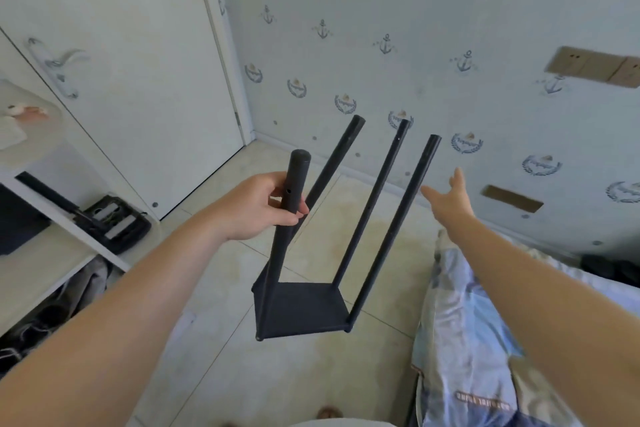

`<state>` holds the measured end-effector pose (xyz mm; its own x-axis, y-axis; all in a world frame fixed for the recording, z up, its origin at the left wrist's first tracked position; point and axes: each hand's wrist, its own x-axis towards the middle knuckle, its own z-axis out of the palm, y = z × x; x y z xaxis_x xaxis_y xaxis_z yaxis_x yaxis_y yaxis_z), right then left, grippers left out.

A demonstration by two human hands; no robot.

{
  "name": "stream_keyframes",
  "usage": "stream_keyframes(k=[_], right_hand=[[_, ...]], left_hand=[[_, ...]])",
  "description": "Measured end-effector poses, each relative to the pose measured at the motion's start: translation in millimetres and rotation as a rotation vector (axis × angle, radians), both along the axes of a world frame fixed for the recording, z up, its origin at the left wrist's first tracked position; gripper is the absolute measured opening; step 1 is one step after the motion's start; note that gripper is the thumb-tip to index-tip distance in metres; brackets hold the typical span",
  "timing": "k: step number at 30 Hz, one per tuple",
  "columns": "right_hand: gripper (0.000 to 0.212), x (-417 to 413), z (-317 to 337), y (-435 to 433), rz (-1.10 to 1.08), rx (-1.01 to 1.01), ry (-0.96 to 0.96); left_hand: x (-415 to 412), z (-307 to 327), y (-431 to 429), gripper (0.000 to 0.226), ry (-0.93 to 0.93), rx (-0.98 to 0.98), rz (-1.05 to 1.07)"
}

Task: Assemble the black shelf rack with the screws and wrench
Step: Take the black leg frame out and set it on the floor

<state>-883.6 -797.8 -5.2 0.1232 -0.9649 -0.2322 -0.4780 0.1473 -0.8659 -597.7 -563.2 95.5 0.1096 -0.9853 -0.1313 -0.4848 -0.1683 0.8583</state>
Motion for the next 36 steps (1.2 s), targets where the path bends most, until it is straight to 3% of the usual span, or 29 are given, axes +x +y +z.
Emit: stream_keyframes(k=[8, 10, 13, 15, 20, 23, 29, 36], right_hand=[[0.092, 11.7, 12.7, -37.1, 0.000, 0.147, -0.134], [0.077, 14.0, 10.4, -41.5, -0.027, 0.166, -0.155], [0.024, 17.7, 6.2, -42.8, -0.075, 0.106, -0.136], [0.011, 19.3, 3.4, -41.4, -0.018, 0.083, -0.102], [0.018, 15.9, -2.3, -28.4, 0.134, -0.081, 0.226], [0.019, 15.5, -13.2, -15.1, 0.181, -0.116, 0.324], [0.011, 35.3, -61.1, 8.6, 0.166, -0.013, 0.380], [0.009, 76.5, -139.0, 18.2, 0.069, 0.226, 0.443]], left_hand=[[22.1, 9.8, 25.3, 0.030, 0.043, 0.035, -0.031], [25.0, 6.4, 26.7, 0.032, 0.056, 0.051, -0.028], [28.8, -3.7, 23.6, 0.034, 0.066, 0.059, 0.002], [29.1, -16.6, 15.5, 0.034, 0.062, 0.054, 0.044], [30.8, -63.3, -11.1, 0.040, 0.078, 0.028, 0.212], [41.7, -95.1, -27.2, 0.029, 0.032, 0.074, 0.269], [59.7, -174.5, -53.5, 0.017, -0.127, 0.237, 0.381], [79.7, -277.6, -101.1, 0.022, -0.085, 0.457, 0.365]])
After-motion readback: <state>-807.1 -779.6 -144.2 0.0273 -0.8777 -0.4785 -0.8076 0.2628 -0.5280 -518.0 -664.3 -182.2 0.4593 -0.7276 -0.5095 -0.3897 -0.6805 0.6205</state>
